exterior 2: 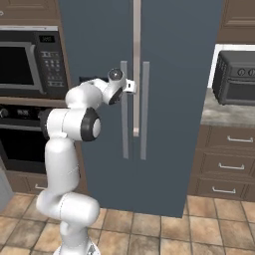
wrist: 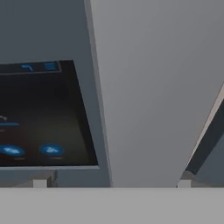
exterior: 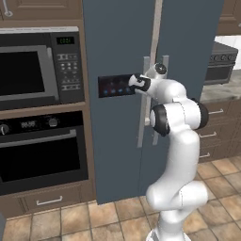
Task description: Store the hot dog in the freezer for long-term storage. Close the freezer door after placing the cooked food.
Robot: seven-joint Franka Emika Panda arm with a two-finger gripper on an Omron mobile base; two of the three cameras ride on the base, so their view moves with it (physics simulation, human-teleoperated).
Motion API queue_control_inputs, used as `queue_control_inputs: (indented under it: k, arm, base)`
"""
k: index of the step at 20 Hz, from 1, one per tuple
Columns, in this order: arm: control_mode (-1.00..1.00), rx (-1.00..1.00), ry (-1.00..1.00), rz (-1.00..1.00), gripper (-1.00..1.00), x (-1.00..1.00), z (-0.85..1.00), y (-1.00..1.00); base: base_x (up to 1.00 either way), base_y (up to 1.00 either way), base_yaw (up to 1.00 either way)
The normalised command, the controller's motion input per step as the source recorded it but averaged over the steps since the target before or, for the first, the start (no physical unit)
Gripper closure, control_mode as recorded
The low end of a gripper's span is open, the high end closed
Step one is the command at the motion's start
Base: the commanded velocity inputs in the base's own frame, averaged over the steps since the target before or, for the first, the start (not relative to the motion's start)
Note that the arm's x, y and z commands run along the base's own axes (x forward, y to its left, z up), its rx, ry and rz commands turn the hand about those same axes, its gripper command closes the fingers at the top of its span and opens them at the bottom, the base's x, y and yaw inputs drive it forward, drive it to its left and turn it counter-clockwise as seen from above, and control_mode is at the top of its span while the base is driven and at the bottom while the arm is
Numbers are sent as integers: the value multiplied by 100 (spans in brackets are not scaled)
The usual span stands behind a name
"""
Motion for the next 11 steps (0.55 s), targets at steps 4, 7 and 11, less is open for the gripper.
queue_control_inputs:
  k: [4, 7, 11]
  arm:
    - [-100, 0, 9, 1, -100, 48, 0, -4]
    - [-100, -1, 11, 0, -100, 35, 0, 0]
    - [-100, -4, 12, 0, -100, 28, 0, 0]
  base:
    - [0, 0, 0]
    - [0, 0, 0]
    - [0, 0, 0]
